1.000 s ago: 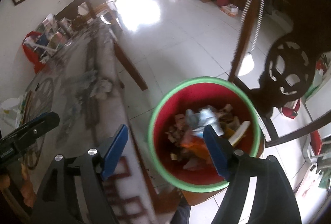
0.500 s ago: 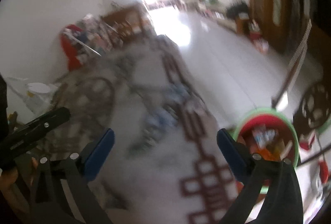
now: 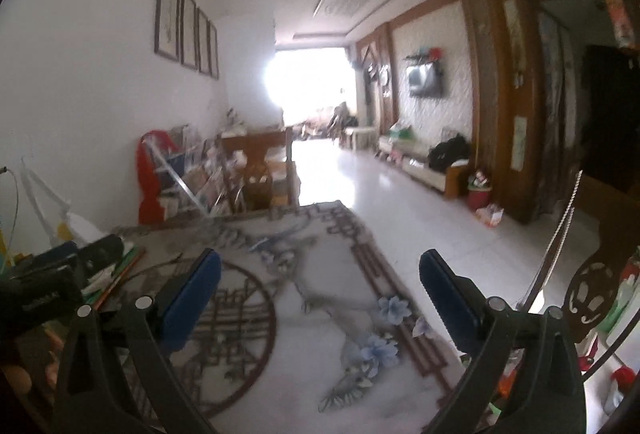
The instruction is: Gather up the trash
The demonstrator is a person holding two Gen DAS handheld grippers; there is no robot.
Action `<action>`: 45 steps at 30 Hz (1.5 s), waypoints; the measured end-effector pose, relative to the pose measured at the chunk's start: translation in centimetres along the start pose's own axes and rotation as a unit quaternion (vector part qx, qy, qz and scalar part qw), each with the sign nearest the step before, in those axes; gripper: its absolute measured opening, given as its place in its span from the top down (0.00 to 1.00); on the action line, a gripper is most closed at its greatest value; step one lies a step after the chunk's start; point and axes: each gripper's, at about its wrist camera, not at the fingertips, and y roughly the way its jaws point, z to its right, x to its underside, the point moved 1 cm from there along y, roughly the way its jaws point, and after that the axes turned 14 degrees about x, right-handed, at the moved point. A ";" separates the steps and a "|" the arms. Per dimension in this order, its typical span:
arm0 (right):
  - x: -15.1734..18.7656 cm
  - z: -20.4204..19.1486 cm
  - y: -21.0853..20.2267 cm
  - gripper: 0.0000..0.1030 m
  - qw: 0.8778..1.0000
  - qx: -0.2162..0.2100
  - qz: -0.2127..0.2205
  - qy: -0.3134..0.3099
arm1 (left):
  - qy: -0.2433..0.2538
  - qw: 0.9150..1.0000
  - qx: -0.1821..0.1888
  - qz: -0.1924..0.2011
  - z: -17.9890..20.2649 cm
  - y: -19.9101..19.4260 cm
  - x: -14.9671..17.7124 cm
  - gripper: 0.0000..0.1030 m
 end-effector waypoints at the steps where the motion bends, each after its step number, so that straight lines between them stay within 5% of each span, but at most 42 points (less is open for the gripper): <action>1: 0.1 -0.1 -0.1 0.07 1.000 0.005 0.002 0.001 | 0.002 1.000 0.008 0.006 0.1 -0.3 -0.1 0.05; 10: 0.9 -0.6 -0.4 0.07 0.999 0.040 0.011 -0.003 | 0.001 1.000 0.019 0.004 -0.2 -0.3 -0.3 0.05; 18: 1.7 0.6 0.0 0.07 0.998 0.056 -0.014 0.025 | 0.007 0.999 -0.044 -0.003 -0.3 0.5 -0.2 0.05; 23: 1.9 0.7 -0.1 0.07 0.998 0.054 -0.020 0.019 | -0.014 1.000 0.006 0.000 -0.5 0.3 -0.2 0.05; 45: 3.0 0.8 0.9 0.07 0.997 0.039 -0.061 0.000 | -0.017 0.999 -0.026 -0.038 0.0 1.8 -0.1 0.05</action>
